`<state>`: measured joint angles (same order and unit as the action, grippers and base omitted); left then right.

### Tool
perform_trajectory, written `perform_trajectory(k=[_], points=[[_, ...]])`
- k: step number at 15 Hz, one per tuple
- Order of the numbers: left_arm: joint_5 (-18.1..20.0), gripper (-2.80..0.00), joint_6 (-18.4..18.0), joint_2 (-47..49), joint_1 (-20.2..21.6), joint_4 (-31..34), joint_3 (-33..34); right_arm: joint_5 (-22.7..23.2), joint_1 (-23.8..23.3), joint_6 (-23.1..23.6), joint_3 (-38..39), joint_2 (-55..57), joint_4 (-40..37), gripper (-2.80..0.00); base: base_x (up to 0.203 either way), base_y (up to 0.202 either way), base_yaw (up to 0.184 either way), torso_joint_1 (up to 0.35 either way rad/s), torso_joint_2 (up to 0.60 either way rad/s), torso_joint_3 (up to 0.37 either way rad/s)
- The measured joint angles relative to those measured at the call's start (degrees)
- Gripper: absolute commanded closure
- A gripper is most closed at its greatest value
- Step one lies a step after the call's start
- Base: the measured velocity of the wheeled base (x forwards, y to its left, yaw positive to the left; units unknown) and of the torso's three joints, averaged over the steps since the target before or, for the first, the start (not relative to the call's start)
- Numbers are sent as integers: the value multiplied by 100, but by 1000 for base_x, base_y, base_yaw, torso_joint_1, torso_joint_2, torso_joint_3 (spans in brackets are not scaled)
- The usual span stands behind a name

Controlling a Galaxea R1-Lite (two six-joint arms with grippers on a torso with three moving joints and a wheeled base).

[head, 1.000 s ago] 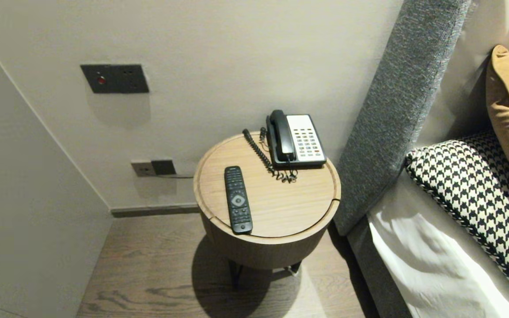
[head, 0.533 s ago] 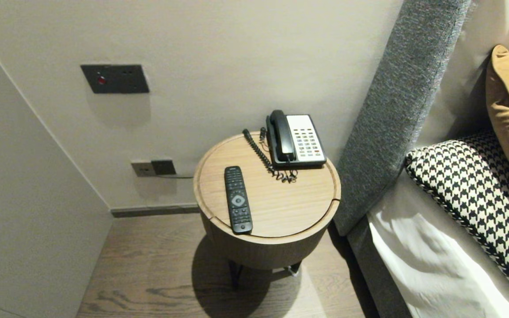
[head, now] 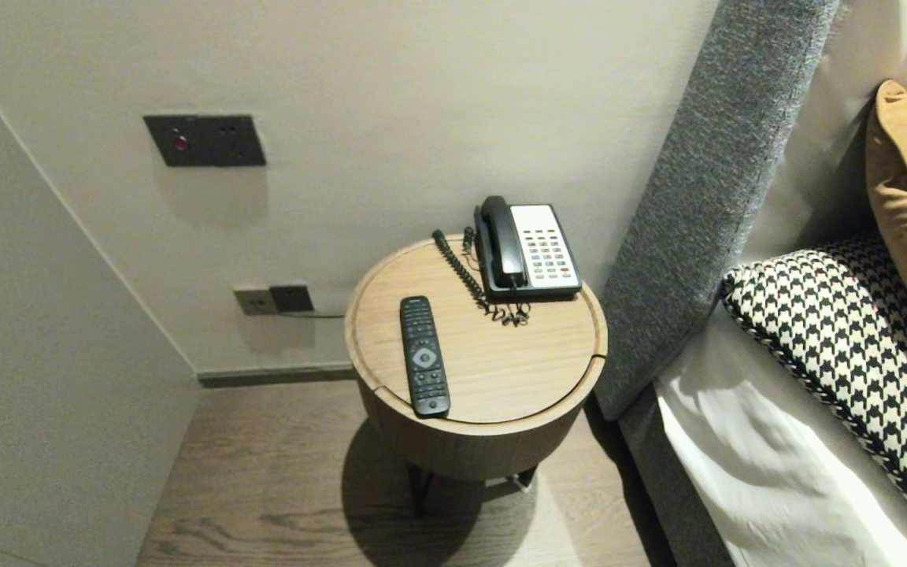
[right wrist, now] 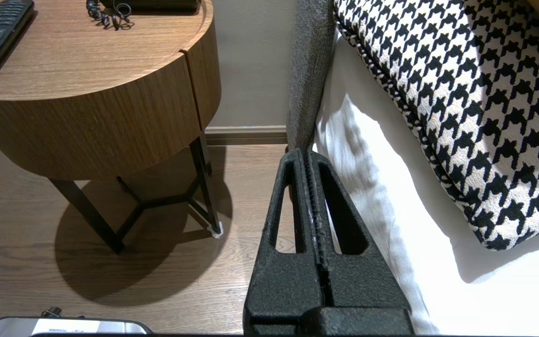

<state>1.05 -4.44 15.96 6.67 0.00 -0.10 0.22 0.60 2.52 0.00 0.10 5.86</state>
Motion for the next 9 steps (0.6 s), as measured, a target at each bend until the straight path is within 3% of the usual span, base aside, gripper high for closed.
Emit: perform_trajectory(k=[9], points=[[0, 0, 7, 0, -59, 20, -6, 0, 0, 0, 0, 0, 0, 0, 0, 0, 0, 0, 0, 0]])
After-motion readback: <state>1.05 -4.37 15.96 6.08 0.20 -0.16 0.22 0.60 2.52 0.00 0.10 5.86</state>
